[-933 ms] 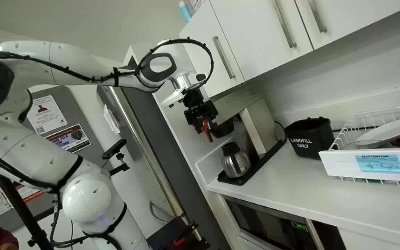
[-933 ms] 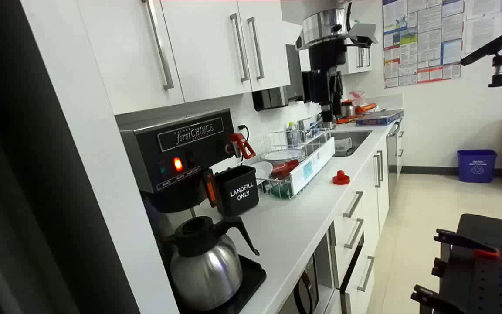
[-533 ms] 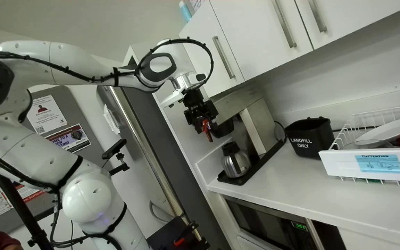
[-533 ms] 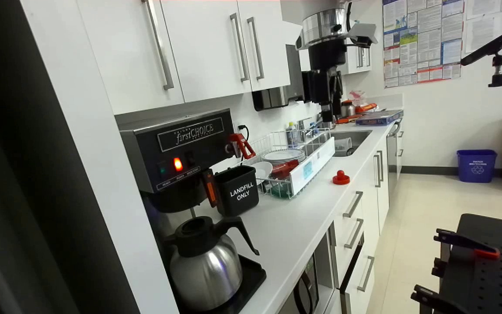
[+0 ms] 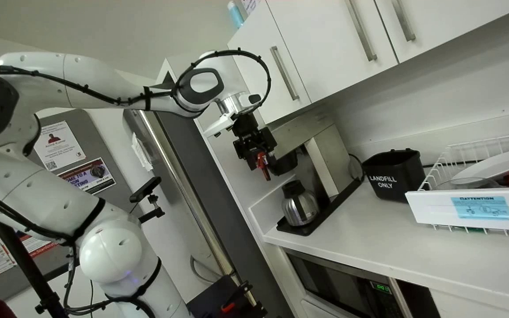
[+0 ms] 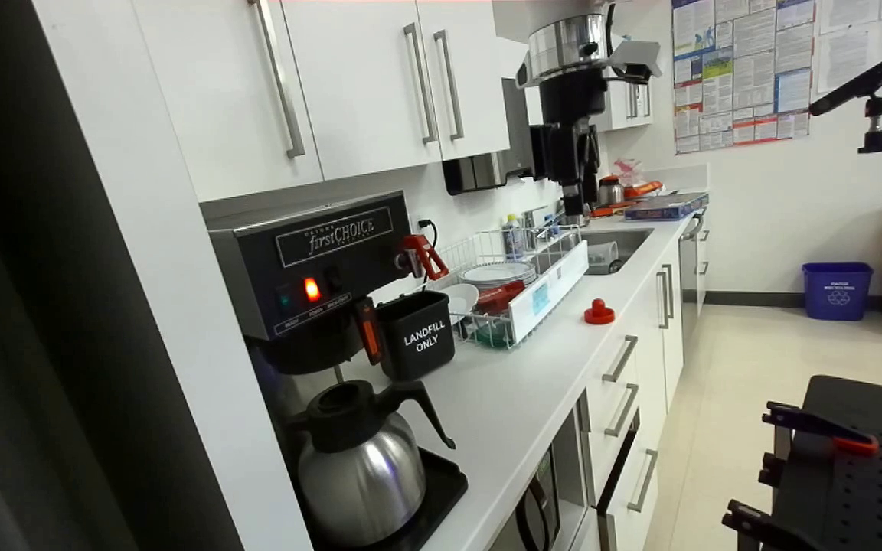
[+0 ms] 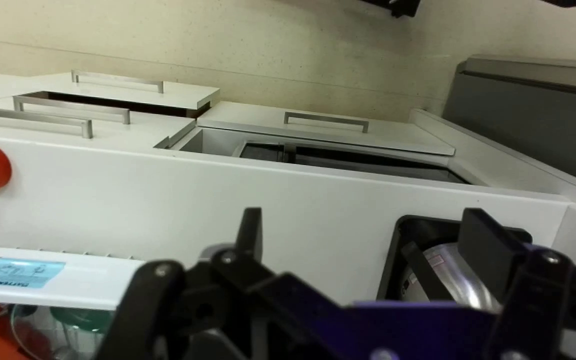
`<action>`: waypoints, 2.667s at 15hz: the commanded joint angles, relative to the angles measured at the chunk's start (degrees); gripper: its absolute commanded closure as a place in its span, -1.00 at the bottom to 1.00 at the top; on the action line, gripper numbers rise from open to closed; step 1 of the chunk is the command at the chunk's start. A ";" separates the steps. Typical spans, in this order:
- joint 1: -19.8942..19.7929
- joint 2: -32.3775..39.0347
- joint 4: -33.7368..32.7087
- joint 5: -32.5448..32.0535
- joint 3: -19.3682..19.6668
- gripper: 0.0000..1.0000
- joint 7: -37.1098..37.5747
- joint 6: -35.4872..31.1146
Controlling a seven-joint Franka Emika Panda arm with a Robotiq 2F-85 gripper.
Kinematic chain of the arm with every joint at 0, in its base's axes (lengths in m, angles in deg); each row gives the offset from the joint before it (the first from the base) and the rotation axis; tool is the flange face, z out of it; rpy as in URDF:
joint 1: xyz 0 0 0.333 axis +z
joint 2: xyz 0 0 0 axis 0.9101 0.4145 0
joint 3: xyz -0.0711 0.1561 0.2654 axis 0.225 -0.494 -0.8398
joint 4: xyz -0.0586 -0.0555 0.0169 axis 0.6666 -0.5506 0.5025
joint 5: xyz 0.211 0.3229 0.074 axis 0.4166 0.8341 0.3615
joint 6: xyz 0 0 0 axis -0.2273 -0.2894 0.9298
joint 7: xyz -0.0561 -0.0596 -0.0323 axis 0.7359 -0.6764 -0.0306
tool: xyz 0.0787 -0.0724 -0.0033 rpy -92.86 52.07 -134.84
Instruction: Turn off the coffee maker
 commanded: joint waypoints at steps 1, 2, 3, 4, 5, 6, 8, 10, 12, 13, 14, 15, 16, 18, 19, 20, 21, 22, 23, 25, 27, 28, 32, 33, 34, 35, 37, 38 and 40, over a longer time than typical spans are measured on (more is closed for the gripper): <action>2.95 -2.30 0.63 1.39 -3.90 -1.00 3.09 0.98; 3.79 -3.04 0.37 1.68 -5.61 -1.00 5.47 2.26; 4.50 -3.88 -0.03 1.31 -7.86 -1.00 8.76 4.07; 5.50 -4.50 -0.54 1.55 -9.45 -1.00 10.77 5.97; 7.04 -5.39 -1.03 2.58 -10.91 -1.00 12.04 7.98; 8.48 -5.78 -1.52 3.25 -12.10 -1.00 12.35 8.85; 11.17 -6.03 -2.61 5.94 -13.29 -1.00 11.56 8.13; 10.82 -5.84 -1.59 4.77 -13.51 -1.00 11.69 6.79; 11.39 -6.26 -1.75 5.06 -13.61 -1.00 11.64 6.80; 11.36 -6.24 -1.75 5.07 -13.53 -1.00 11.63 6.80; 11.33 -6.23 -1.75 5.09 -13.38 -1.00 11.60 6.80; 11.30 -6.23 -1.75 5.09 -13.31 -1.00 11.60 6.80; 11.19 -6.05 -1.89 4.85 -14.63 -1.00 13.89 6.50; 11.23 -6.15 -2.03 6.19 -16.77 -1.00 19.26 6.54; 11.68 -6.56 -1.79 7.17 -17.76 -1.00 21.69 5.82; 12.41 -6.97 -1.43 8.76 -18.74 -1.00 23.85 4.35; 12.25 -6.87 -1.49 9.17 -20.35 -1.00 26.95 3.61; 12.48 -6.76 -1.46 10.27 -21.53 -1.00 29.49 2.32; 12.22 -6.46 -1.27 10.49 -22.96 -1.00 32.39 0.30; 11.91 -5.41 -0.43 10.70 -25.09 -1.00 36.09 -6.35; 12.54 -5.67 -0.94 9.39 -24.59 -1.00 34.88 -5.01; 12.59 -5.20 -0.65 9.35 -25.14 -1.00 35.81 -7.28; 10.83 -3.21 -1.24 6.48 -26.82 -0.50 38.94 -7.21; 10.20 -2.61 -1.65 4.99 -27.39 -0.47 39.94 -7.10; 9.66 -1.69 -2.03 3.41 -27.98 -0.31 41.05 -7.64; 9.47 -0.89 -2.29 2.52 -28.20 -0.17 42.01 -8.01; 8.97 0.92 -2.33 0.83 -28.72 0.15 43.76 -10.80; 8.77 1.72 -2.33 -0.08 -28.92 0.32 44.37 -12.04; 9.38 3.09 -2.14 0.46 -28.26 0.63 43.87 -16.16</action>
